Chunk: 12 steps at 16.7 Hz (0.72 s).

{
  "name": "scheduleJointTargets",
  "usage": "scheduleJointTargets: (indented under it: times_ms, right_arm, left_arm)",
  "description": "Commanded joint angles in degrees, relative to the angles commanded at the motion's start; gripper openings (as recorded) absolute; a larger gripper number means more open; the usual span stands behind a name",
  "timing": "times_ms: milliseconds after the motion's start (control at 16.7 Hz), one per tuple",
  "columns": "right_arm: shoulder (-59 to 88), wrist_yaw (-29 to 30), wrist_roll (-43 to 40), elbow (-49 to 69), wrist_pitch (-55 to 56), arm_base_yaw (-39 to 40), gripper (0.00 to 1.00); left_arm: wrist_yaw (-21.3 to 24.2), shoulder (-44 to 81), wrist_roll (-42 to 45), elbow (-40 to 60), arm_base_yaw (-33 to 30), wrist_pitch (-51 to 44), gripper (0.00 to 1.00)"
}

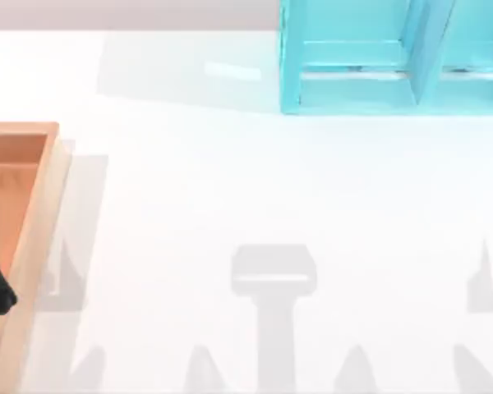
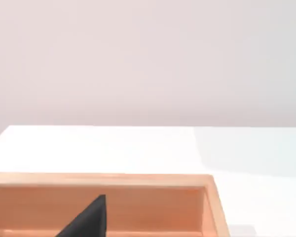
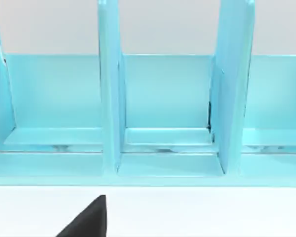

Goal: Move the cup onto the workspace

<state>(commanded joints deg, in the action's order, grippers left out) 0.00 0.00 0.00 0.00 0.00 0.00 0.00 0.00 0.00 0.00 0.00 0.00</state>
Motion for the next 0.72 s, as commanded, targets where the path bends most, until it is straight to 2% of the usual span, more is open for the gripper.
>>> scheduleJointTargets:
  times_ms: [180, 360, 720]
  right_arm:
    - [0.0, 0.0, 0.0, 0.0, 0.0, 0.0, 1.00]
    - [0.0, 0.0, 0.0, 0.0, 0.0, 0.0, 1.00]
    - [0.0, 0.0, 0.0, 0.0, 0.0, 0.0, 1.00]
  left_arm:
    - [0.0, 0.7, 0.1, 0.6, 0.1, -0.6, 1.00]
    - [-0.1, 6.2, 1.3, 6.0, 1.2, -5.8, 1.00]
    - [0.0, 33.0, 5.7, 28.7, 5.1, -27.5, 1.00]
